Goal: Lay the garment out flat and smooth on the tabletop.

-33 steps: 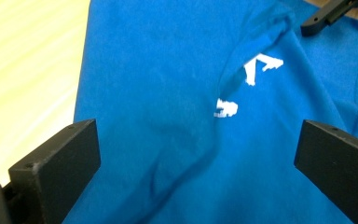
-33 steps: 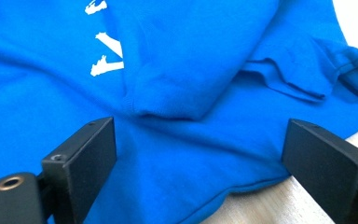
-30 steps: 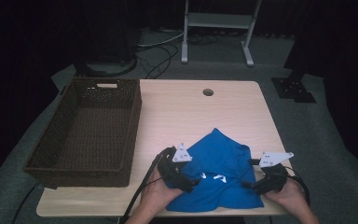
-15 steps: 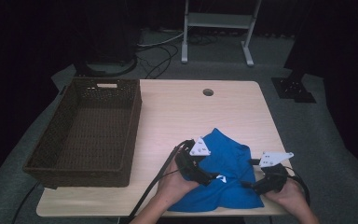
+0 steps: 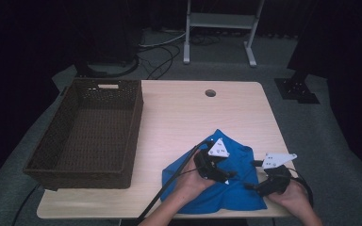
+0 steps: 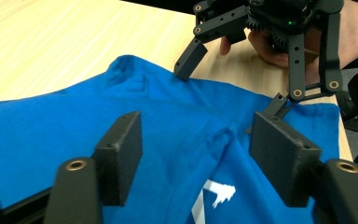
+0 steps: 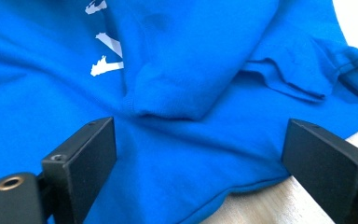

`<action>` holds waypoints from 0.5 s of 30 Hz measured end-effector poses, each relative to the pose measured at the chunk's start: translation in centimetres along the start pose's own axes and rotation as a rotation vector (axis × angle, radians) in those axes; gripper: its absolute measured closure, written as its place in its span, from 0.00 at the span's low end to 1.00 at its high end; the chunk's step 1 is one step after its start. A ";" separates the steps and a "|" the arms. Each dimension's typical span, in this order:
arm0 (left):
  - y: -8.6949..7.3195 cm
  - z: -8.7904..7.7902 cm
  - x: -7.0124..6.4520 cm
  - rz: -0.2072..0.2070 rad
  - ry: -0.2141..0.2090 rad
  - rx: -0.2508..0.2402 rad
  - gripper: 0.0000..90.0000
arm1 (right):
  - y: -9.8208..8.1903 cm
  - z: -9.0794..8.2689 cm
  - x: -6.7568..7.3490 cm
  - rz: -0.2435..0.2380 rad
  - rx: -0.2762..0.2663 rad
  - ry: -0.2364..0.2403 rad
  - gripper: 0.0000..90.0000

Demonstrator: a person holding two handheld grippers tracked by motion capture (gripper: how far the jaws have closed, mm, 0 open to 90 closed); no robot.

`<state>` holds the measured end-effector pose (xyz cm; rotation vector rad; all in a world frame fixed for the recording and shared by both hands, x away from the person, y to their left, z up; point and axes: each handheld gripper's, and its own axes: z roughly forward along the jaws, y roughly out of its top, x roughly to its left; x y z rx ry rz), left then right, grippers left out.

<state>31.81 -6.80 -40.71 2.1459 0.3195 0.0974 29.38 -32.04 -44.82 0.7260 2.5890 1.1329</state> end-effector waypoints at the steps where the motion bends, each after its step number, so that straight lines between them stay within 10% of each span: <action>1: 0.0 0.2 0.0 0.001 -0.006 0.004 0.42 | 0.0 0.0 0.0 0.000 0.000 0.000 0.11; 15: 0.9 3.6 -1.0 0.025 -0.044 0.058 0.59 | 0.0 0.0 0.0 0.000 0.000 0.000 0.11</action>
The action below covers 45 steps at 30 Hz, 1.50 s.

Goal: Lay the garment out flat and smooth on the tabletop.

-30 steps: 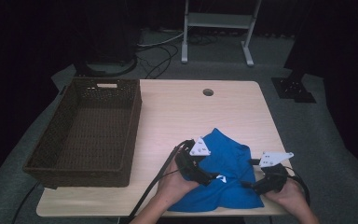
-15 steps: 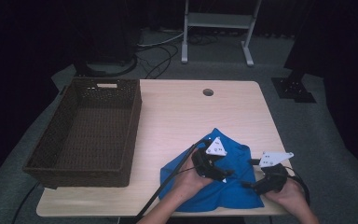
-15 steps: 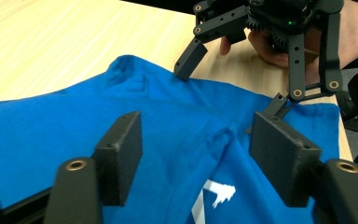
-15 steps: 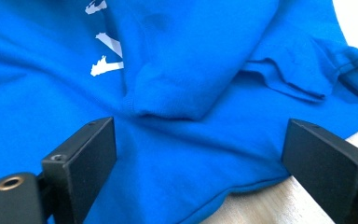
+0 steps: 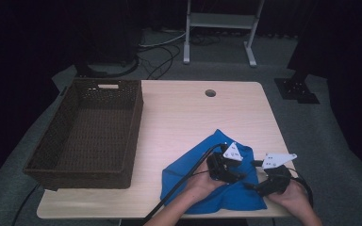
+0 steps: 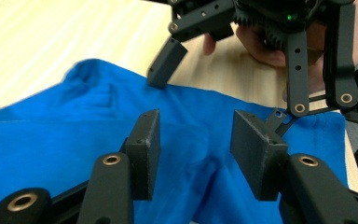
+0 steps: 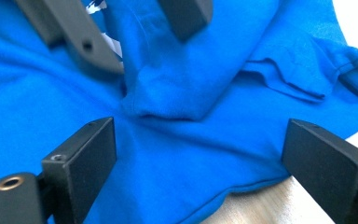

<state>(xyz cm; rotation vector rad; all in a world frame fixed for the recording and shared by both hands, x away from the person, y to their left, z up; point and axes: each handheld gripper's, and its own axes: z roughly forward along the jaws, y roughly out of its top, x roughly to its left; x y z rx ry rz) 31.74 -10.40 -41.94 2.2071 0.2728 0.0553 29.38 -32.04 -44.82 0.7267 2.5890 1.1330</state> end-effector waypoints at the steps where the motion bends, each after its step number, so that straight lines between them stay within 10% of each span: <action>1: 0.0 0.2 -0.1 -0.004 0.002 0.009 0.59 | 0.0 0.0 0.0 0.000 0.000 0.000 0.11; 10: -0.4 1.8 0.0 -0.004 0.017 0.079 0.70 | 0.0 0.0 0.0 0.001 0.001 0.001 0.11; 16: -0.5 2.0 0.5 -0.035 0.013 0.088 0.95 | 0.0 0.0 0.0 0.000 0.001 0.000 0.11; 45: -0.4 -1.9 2.5 -0.066 0.050 -0.030 0.96 | 0.0 0.0 0.0 -0.001 0.000 0.002 0.11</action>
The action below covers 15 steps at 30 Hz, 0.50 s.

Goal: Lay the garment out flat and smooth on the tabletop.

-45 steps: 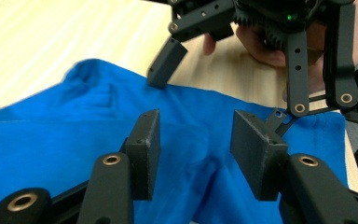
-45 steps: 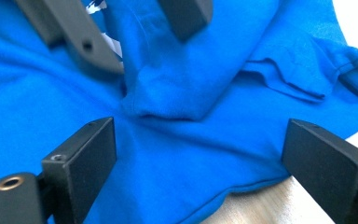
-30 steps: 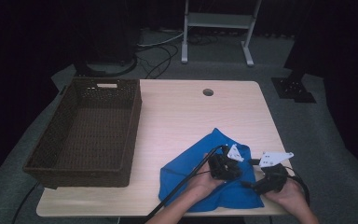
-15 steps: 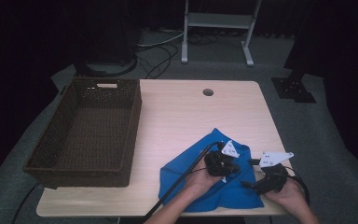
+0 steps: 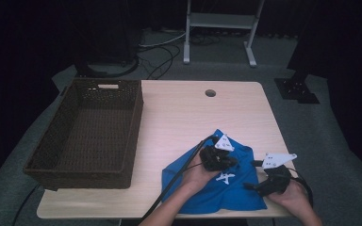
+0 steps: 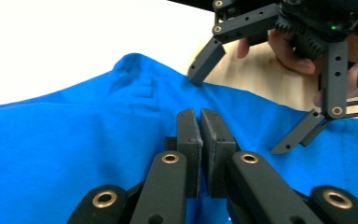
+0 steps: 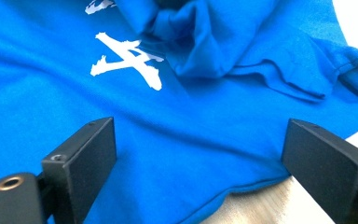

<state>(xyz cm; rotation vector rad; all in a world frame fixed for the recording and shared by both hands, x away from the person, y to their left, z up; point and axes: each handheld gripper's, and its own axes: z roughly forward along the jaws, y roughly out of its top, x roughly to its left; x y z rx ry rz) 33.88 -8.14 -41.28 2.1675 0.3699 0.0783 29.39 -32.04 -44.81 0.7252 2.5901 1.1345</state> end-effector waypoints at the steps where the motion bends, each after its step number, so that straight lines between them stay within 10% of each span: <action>1: 0.0 -0.1 0.1 -0.001 0.005 0.000 0.96 | 0.0 0.0 0.0 0.000 0.000 0.000 0.11; 15: -0.1 -1.6 1.8 -0.029 0.028 -0.026 0.96 | 0.0 0.0 0.0 -0.001 0.001 -0.001 0.11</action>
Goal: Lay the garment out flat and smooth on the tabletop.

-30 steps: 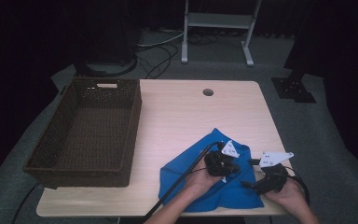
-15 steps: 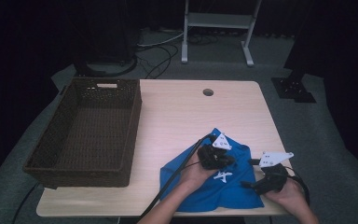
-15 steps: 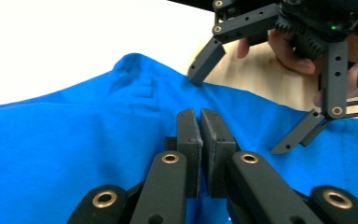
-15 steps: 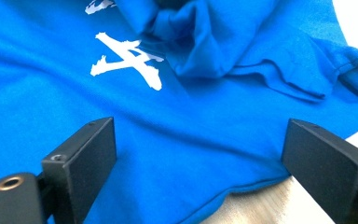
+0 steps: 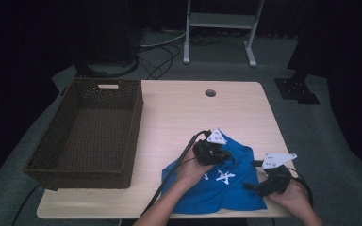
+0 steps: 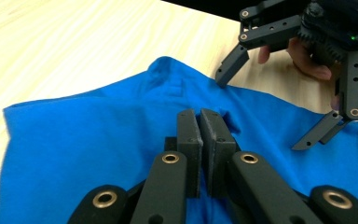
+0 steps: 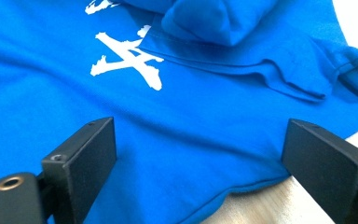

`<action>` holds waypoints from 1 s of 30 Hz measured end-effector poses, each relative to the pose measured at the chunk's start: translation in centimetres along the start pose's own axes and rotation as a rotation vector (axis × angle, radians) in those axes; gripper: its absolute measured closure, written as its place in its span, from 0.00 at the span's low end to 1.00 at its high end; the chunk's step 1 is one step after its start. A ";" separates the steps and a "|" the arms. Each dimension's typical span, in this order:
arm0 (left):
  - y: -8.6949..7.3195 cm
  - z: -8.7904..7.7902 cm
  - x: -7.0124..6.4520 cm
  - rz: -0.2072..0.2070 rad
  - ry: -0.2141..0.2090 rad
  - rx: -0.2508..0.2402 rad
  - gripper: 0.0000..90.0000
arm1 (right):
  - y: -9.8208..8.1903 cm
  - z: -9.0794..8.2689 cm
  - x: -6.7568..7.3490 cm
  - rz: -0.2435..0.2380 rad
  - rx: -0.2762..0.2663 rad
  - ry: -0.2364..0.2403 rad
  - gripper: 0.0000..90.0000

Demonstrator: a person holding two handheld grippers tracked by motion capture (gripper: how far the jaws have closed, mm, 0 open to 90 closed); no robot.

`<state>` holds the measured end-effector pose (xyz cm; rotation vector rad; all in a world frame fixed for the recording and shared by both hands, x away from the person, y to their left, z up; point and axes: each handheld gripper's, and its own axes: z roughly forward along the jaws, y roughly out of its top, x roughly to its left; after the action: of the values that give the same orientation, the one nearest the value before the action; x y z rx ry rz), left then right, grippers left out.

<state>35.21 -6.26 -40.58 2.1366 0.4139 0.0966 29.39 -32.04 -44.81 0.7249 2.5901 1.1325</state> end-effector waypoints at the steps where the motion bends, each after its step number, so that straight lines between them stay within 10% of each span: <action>1: 0.0 -0.1 0.1 -0.003 0.002 0.000 0.96 | 0.0 0.0 0.0 0.000 0.000 0.000 0.11; 30: -0.6 -3.2 4.4 -0.080 0.066 -0.047 0.96 | 0.0 0.0 0.0 0.001 0.001 -0.001 0.11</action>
<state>38.46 -1.99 -39.64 2.0724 0.5306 0.1298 29.39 -32.04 -44.82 0.7261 2.5901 1.1315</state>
